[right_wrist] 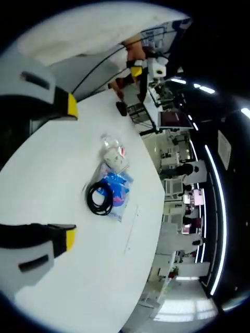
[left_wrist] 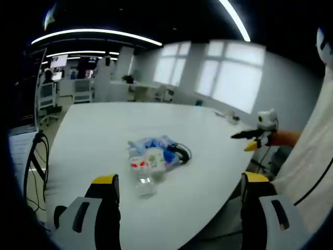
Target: Arrange the tabletop items into an orderly group along one side of the table until the central work area is clear of visible clutter.
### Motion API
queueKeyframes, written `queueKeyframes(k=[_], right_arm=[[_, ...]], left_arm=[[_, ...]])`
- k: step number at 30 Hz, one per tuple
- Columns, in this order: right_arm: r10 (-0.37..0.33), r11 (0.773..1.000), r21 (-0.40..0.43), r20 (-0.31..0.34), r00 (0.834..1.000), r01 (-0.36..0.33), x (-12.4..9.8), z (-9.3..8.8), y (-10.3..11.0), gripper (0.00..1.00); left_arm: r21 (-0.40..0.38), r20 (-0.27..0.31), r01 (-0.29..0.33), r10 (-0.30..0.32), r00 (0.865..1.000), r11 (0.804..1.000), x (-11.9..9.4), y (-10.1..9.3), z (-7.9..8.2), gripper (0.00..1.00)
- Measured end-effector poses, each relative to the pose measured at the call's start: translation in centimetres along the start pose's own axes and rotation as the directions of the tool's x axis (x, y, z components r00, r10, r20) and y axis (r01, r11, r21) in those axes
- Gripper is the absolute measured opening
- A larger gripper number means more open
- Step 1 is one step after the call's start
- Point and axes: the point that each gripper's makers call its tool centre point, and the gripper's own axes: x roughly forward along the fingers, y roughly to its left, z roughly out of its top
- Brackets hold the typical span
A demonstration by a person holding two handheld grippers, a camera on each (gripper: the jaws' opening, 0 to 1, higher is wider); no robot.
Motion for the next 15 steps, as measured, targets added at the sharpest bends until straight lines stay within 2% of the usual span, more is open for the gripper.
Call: queueKeyframes(k=[15], right_arm=[[0.009, 0.999, -0.037, 0.003, 1.000, -0.009, 0.6, 1.7, -0.7, 0.81]], left_arm=[[0.020, 0.003, 0.000, 0.000, 1.000, 1.000, 0.1, 0.4, 1.1, 0.94]])
